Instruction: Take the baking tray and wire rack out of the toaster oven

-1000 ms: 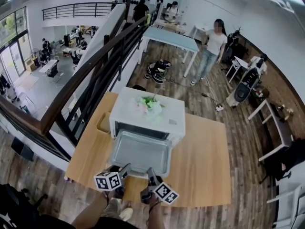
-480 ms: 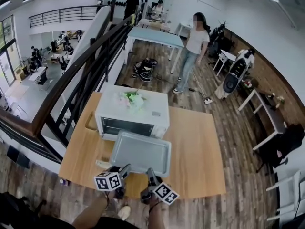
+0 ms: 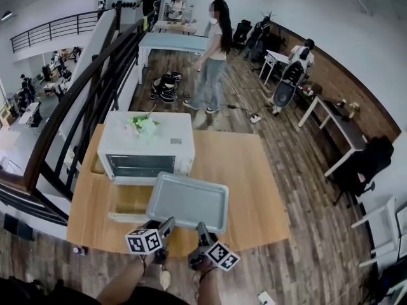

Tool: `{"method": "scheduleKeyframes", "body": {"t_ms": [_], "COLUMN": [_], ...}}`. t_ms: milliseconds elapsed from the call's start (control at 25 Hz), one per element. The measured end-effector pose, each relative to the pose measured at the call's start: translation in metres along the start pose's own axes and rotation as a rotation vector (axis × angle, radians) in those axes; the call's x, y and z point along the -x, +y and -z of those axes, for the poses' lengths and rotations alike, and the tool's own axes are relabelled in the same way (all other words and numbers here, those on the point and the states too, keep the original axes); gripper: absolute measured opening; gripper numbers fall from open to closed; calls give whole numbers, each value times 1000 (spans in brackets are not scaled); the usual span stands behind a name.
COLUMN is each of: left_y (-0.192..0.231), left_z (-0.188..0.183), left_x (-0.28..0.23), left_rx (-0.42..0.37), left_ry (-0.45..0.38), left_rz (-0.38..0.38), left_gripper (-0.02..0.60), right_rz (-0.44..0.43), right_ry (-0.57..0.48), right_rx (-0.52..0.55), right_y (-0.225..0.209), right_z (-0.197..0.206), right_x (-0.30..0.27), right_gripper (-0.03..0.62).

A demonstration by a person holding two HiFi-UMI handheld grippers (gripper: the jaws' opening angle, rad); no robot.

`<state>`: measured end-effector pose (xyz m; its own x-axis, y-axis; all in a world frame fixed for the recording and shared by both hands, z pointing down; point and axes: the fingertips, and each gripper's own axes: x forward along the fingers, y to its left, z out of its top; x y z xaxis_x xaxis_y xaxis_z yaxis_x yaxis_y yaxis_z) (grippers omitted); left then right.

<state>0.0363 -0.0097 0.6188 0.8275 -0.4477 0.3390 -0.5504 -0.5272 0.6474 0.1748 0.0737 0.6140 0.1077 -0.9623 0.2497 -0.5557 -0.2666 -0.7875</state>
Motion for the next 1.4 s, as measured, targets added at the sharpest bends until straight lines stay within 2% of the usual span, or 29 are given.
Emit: {"method": "scheduleKeyframes", "body": {"t_ms": [360, 600, 960, 1400], "left_y": [-53, -90, -115, -113], "left_z": [32, 45, 52, 46], "left_x": [-42, -91, -174, -262], "left_rx": [-28, -40, -36, -17], "left_ry": [81, 128, 168, 181], "left_rz": [100, 154, 159, 140], "left_gripper": [245, 245, 245, 244], "right_rz": [77, 120, 128, 136], "right_ry": [-110, -165, -179, -132], "right_rx": [-21, -15, -48, -71], "right_y": [-43, -76, -131, -181], "right_z": [-43, -89, -146, -192], "right_x": [42, 52, 24, -36], "right_gripper": [192, 190, 190, 190]}}
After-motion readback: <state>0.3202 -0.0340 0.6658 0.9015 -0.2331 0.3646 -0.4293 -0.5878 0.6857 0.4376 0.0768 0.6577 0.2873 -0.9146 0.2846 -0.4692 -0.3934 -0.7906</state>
